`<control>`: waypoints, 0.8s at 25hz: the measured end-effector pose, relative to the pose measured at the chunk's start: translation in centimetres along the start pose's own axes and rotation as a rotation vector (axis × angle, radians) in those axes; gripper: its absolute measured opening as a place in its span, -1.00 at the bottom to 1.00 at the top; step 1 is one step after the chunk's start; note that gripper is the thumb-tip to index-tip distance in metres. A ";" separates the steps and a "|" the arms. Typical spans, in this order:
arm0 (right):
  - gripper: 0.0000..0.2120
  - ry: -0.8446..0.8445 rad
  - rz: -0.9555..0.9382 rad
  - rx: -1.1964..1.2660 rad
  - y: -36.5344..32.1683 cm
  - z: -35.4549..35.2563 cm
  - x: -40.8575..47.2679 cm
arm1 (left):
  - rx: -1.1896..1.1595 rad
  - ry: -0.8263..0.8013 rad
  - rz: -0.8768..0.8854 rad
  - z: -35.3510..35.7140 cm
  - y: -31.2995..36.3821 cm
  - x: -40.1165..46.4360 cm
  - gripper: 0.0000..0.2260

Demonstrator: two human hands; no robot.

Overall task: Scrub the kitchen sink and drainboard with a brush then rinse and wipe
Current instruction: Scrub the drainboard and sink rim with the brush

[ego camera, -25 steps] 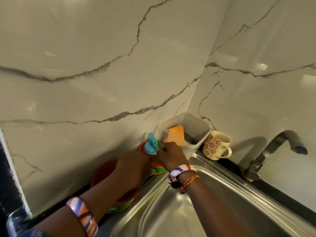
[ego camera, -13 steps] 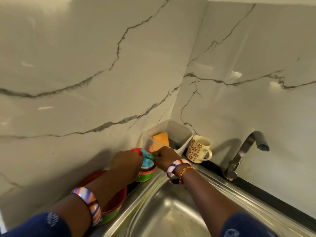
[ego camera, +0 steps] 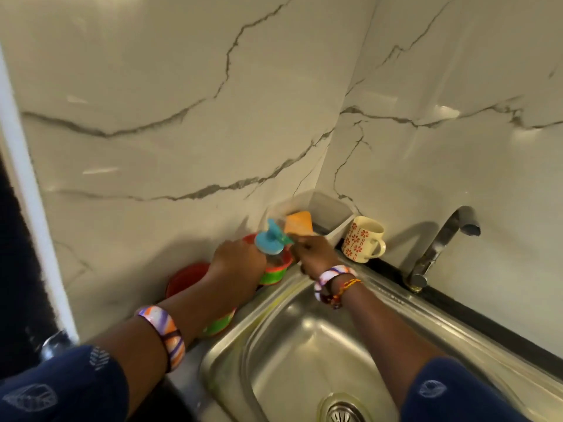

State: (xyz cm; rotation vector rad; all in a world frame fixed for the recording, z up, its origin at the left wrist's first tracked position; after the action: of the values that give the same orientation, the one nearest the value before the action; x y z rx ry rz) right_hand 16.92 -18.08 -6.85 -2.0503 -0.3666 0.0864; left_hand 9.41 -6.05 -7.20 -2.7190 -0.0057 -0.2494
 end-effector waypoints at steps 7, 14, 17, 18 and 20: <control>-0.58 -0.252 -0.157 0.252 -0.3 -3.1 -12.3 | -0.342 0.569 -0.156 -0.4 -0.3 -12.0 -0.78; -0.64 -0.446 -0.268 0.048 4.4 1.6 -13.5 | -0.626 0.129 -0.813 4.6 1.7 -20.5 -0.66; -0.70 -0.225 -0.198 -0.096 6.5 -1.3 -8.9 | -0.618 0.091 -0.816 5.7 2.6 -20.6 -0.70; -0.71 -0.163 -0.163 -0.139 7.0 -2.6 -7.8 | -0.609 0.085 -0.816 6.0 2.8 -20.7 -0.71; -0.67 -0.084 -0.109 -0.193 7.7 -4.1 -7.2 | -0.578 0.100 -0.822 6.2 3.0 -20.8 -0.71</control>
State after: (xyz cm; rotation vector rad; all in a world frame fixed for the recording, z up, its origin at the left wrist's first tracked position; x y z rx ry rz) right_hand 12.65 -27.13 -12.23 -2.2165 -0.5565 0.0734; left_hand -9.86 -5.65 -17.61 -3.0966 -1.2017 -0.7041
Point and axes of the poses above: each hand's wrist, its own x-axis towards the middle knuckle, its own z-axis out of the palm, y = z × x, the point moved 3 cm from there along x, towards the middle knuckle, and after that the axes turned 12 degrees about x, right-handed, at the moved point
